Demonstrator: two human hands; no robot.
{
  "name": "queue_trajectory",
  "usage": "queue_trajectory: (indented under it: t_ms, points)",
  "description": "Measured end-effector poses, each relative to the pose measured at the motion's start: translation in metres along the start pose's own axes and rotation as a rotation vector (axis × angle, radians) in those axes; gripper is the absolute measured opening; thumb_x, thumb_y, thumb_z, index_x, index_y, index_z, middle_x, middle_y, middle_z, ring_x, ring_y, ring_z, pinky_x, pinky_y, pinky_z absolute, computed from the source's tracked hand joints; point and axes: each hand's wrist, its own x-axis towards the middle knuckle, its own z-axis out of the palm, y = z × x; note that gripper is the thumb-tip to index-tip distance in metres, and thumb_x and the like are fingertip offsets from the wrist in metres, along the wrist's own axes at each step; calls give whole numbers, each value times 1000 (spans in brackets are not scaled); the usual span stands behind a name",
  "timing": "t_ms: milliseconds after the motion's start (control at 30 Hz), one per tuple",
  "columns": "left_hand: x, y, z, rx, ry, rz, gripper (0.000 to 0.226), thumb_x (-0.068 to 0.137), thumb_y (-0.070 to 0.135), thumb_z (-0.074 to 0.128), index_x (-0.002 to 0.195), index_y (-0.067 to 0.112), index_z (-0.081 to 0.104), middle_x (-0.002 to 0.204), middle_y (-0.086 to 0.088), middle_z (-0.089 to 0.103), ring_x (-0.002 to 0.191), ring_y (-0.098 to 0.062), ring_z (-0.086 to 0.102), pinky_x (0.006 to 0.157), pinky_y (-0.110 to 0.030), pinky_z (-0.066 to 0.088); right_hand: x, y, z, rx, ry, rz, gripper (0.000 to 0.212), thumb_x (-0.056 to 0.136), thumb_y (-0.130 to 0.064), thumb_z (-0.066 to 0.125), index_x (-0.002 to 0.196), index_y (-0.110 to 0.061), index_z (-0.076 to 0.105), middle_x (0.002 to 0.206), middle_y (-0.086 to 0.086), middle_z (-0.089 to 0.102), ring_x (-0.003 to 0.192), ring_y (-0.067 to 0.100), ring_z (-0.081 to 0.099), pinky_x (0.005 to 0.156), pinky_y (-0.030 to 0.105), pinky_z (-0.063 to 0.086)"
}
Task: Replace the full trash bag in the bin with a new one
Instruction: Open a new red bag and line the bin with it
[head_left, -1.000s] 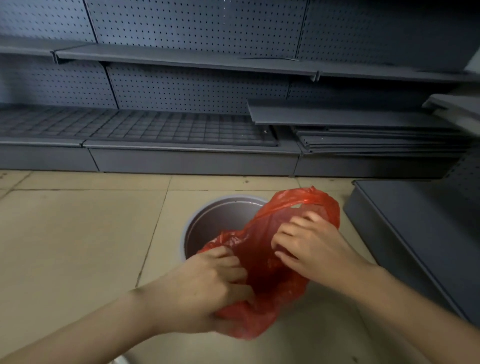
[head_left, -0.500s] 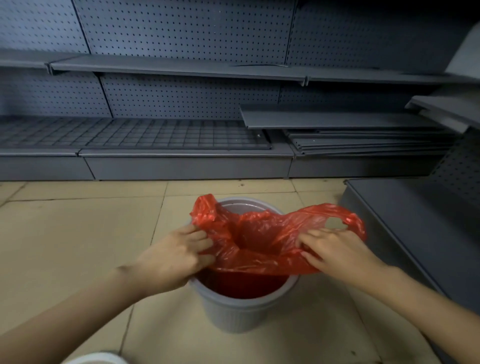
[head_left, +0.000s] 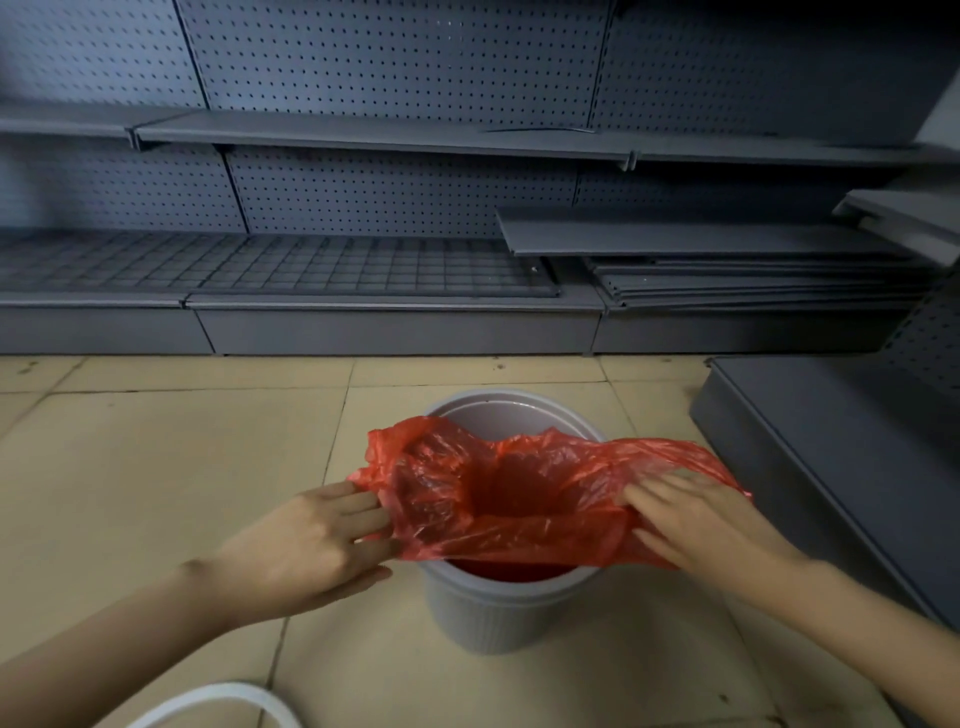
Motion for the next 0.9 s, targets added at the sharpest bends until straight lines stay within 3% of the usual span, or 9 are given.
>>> queue_trajectory:
  t_ms: [167,300,533,767,900]
  points:
    - [28,10,-26,-57,98,-28,25,96,32,47,93,16,66,77,0,57,68,-19,51,58,-29,46,1,-1,-12,62,26,-58,24,76,-42,53,96,-31,60,88,-12,60,83,9,60,76,22,43]
    - [58,19,-32,-87,142,4,28,98,29,43,99,16,67,84,0,61,73,-19,55,59,-31,47,3,-7,-19,148,21,-125,31,84,-48,51,108,-33,61,102,-15,60,93,6,56,85,21,39]
    - [74,34,-7,-113,-30,89,34,94,45,45,94,17,65,81,0,58,71,-20,52,59,-32,42,21,-35,-27,298,12,-308,27,90,-47,50,106,-29,61,102,-11,62,92,9,56,79,26,45]
    - [62,46,4,-173,25,92,17,93,20,51,85,15,66,76,-2,57,67,-21,50,55,-31,38,20,-46,-19,299,-8,-392,9,87,-37,59,86,-28,62,88,-11,60,80,9,54,70,25,40]
    - [58,46,4,-282,-42,147,24,96,22,49,81,13,65,81,-3,56,70,-21,49,57,-31,40,16,-46,-17,310,-54,-414,8,84,-35,60,80,-30,62,93,-11,57,81,5,47,71,22,37]
